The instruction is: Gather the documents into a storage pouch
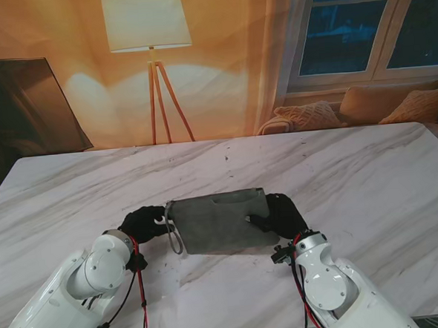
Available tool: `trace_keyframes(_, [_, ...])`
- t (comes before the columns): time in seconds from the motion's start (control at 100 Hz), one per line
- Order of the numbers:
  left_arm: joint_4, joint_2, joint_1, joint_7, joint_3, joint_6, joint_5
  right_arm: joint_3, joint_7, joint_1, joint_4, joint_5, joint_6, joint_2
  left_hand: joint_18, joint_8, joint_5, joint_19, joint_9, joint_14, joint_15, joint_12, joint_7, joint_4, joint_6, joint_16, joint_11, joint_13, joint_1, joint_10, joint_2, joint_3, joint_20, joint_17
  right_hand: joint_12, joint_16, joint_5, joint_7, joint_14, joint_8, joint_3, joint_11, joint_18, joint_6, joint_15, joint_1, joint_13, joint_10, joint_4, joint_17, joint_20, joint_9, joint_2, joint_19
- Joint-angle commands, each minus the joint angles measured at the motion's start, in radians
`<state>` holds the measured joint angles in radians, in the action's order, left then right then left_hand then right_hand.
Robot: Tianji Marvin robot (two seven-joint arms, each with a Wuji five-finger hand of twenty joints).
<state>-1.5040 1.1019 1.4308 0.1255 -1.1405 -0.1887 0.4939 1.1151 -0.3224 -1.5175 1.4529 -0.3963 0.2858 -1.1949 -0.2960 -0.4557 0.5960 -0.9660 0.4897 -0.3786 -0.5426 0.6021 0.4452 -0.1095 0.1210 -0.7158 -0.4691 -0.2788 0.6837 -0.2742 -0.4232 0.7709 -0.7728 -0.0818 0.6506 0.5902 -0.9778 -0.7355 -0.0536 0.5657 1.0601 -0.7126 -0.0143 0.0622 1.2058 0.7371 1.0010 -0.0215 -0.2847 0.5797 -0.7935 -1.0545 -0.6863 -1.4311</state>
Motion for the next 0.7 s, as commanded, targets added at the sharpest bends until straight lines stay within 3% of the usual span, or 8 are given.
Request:
trace_keyframes(0.0, [-0.017,-0.003,0.011,0.016,-0.006,0.004,-0.004,-0.001,0.012,-0.005,0.007,0.002,-0.005,-0.002,0.014,0.008,-0.037,0.026,-0.058,0.022,0.017,-0.024,-0.011,0.000,-0.021,0.013,0.019,0.037,-0.031,0.015,-0.007,0.016,0.012,-0.014,0.009,-0.001,-0.215,-0.220,-0.062,0.104,0.114,-0.016,-0.001,0.146,0.016,0.125,0.041,0.008,0.027,0.004,0.012,-0.023,0.080,0.004])
trace_keyframes(0.3, [0.010,0.012,0.000,-0.004,0.005,0.005,-0.089,0.000,0.020,-0.008,0.015,0.006,-0.005,-0.001,0.023,0.030,-0.093,0.126,-0.108,0.039,0.065,-0.043,-0.066,0.005,-0.026,0.031,0.049,0.075,-0.040,0.023,0.027,-0.036,0.015,-0.017,0.009,-0.003,-0.219,-0.227,-0.059,0.113,0.114,-0.019,-0.001,0.146,0.012,0.125,0.039,0.009,0.027,0.004,0.014,-0.026,0.080,0.006])
trace_keyframes(0.44, [0.028,0.021,-0.009,-0.001,0.009,0.007,-0.170,0.001,0.023,-0.010,0.017,0.008,-0.003,0.000,0.031,0.055,-0.116,0.152,-0.142,0.050,0.100,-0.071,-0.116,0.012,-0.038,0.049,0.081,0.095,-0.019,0.027,0.035,-0.042,-0.002,-0.015,0.009,-0.002,-0.220,-0.232,-0.059,0.120,0.114,-0.020,-0.001,0.149,0.012,0.125,0.039,0.008,0.027,0.003,0.018,-0.027,0.081,0.015])
trace_keyframes(0.69, [0.052,0.037,-0.020,-0.021,0.018,0.040,-0.253,-0.002,0.023,-0.008,0.015,0.012,-0.005,-0.001,0.032,0.041,-0.032,0.147,-0.125,0.056,0.114,-0.085,-0.074,0.023,-0.074,0.061,0.078,0.081,0.064,0.032,0.046,0.011,-0.032,-0.009,0.008,-0.005,-0.213,-0.228,-0.061,0.127,0.110,-0.019,-0.001,0.151,0.005,0.122,0.041,0.006,0.026,0.005,0.024,-0.026,0.084,0.021])
